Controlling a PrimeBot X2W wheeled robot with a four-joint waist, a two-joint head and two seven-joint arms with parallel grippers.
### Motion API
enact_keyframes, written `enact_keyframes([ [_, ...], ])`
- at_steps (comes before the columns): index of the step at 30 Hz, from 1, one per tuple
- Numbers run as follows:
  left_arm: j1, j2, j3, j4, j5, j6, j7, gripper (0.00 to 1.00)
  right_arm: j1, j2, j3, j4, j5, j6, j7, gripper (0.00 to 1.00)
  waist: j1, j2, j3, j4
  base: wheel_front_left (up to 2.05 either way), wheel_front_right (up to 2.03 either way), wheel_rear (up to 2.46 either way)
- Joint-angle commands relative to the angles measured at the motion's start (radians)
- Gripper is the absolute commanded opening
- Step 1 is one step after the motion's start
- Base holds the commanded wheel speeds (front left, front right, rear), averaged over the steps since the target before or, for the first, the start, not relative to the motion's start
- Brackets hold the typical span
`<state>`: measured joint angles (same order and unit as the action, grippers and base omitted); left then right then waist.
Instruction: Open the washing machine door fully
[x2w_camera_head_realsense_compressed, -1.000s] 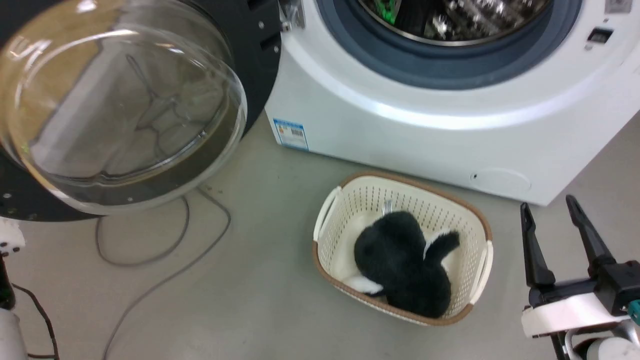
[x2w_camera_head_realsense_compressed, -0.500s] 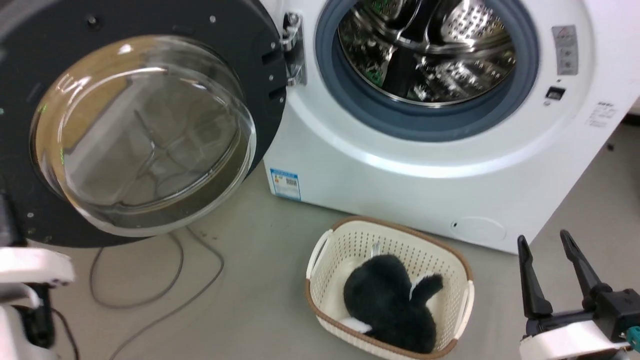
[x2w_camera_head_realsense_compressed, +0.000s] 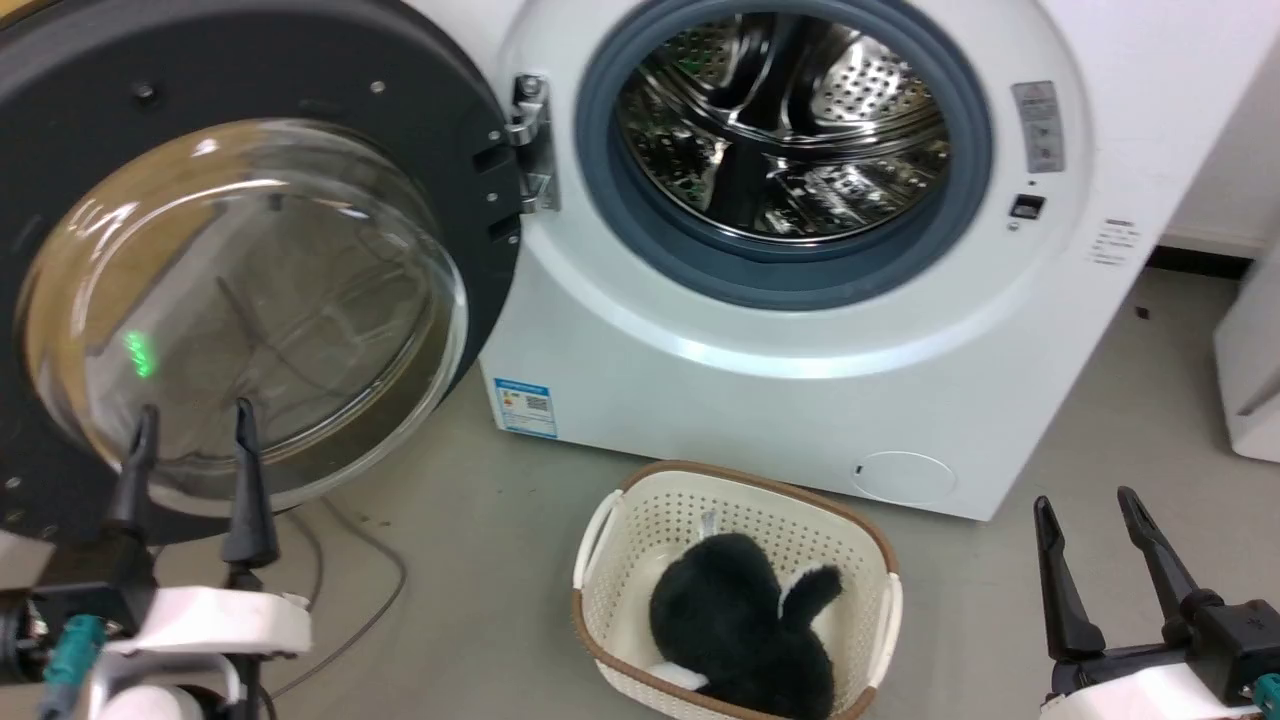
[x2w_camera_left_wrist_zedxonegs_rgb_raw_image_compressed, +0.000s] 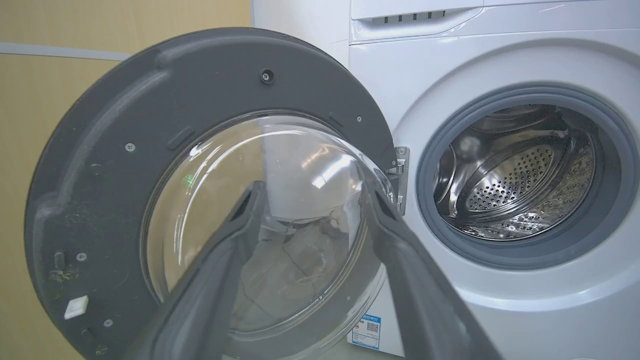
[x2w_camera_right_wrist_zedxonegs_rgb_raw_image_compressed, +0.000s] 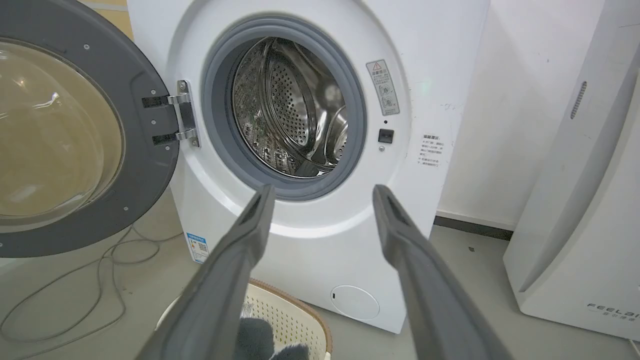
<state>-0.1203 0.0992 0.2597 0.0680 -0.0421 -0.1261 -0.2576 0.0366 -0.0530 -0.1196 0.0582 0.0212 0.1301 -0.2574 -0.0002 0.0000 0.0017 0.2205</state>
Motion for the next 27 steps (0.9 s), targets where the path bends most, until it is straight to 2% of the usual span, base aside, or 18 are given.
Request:
enact_keyframes([
  [1,0.021,-0.007,-0.011,-0.013,0.003,-0.001,-0.004,1.0,0.01,0.003,0.001,0.001,0.007,0.001,-0.004,1.0,0.0002,0.0,-0.003,-0.018,0.0,0.0,0.0],
  [12,0.115,-0.04,-0.096,-0.013,-0.019,0.001,-0.004,1.0,0.016,0.003,0.003,-0.049,0.012,0.001,-0.004,1.0,0.0002,0.0,-0.01,-0.137,0.0,0.0,0.0],
  [25,0.156,-0.047,-0.163,0.009,-0.017,0.018,-0.004,1.0,0.043,0.003,0.005,-0.063,0.012,0.001,-0.004,1.0,0.0002,0.0,-0.021,-0.22,0.0,0.0,0.0],
  [26,0.142,-0.048,-0.162,0.006,-0.018,0.018,0.0,0.0,0.029,0.0,0.003,-0.06,0.007,0.0,0.0,0.0,0.0002,0.0,-0.02,-0.218,0.0,0.0,0.0],
  [27,0.142,-0.048,-0.162,0.006,-0.018,0.018,0.002,0.0,0.029,0.0,0.003,-0.059,0.006,0.0,0.001,0.0,0.0002,0.0,-0.02,-0.219,0.0,0.0,0.0],
])
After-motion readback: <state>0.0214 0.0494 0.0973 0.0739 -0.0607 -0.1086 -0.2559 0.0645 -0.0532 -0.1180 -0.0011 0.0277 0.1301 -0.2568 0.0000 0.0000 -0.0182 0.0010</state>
